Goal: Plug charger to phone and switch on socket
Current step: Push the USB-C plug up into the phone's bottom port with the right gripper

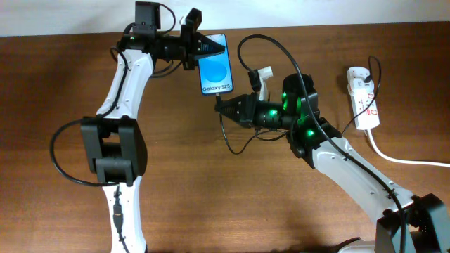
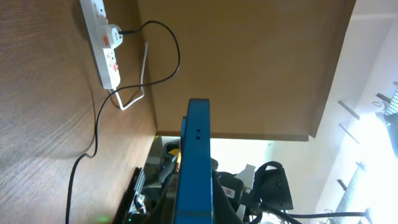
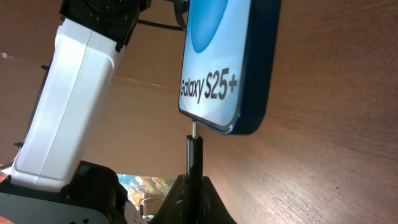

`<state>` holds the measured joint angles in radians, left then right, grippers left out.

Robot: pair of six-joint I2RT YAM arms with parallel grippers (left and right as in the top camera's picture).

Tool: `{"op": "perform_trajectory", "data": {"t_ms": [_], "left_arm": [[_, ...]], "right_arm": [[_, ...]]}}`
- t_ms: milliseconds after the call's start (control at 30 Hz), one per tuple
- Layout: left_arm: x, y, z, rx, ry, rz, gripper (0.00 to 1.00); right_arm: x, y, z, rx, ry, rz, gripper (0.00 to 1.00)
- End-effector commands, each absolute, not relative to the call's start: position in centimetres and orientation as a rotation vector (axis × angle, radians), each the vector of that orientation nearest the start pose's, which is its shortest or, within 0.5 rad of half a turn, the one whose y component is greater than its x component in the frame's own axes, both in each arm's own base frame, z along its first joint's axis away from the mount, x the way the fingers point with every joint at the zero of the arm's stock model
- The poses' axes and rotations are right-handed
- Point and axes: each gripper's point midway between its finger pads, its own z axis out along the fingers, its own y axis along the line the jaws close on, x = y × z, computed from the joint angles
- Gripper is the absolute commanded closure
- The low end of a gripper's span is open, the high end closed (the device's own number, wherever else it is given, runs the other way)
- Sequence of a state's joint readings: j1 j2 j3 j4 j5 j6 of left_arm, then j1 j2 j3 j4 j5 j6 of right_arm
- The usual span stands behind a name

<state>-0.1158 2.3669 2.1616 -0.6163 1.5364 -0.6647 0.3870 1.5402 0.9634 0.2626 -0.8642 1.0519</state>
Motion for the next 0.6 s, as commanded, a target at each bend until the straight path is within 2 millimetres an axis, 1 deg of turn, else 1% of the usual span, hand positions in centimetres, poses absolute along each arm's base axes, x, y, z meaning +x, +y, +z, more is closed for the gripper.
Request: {"op": "perform_trajectory", "data": {"t_ms": [0, 133, 200, 367, 467, 567], "left_arm": [[48.3, -23.8, 26.0, 0.279, 2.210, -2.232, 1.00], [48.4, -23.6, 26.0, 0.267, 2.213, -2.234, 1.00], [48.6, -23.0, 26.0, 0.241, 2.217, -2.234, 1.00], [48.9, -22.5, 26.1, 0.190, 2.235, -2.247, 1.00], [48.9, -22.5, 26.1, 0.191, 2.235, -2.247, 1.00], [48.6, -23.1, 26.1, 0.204, 2.240, -2.253, 1.00]], "right_arm": [[34.8, 28.3, 23.7, 0.023, 2.185, 1.708, 0.96], [34.6, 28.4, 23.7, 0.022, 2.189, 1.719, 0.96], [34.6, 28.4, 23.7, 0.072, 2.205, 1.746, 0.96], [35.0, 27.6, 23.9, 0.114, 2.205, 1.770, 0.96], [35.1, 27.6, 24.2, 0.107, 2.191, 1.772, 0.96], [35.3, 27.6, 24.3, 0.110, 2.184, 1.767, 0.96]]}}
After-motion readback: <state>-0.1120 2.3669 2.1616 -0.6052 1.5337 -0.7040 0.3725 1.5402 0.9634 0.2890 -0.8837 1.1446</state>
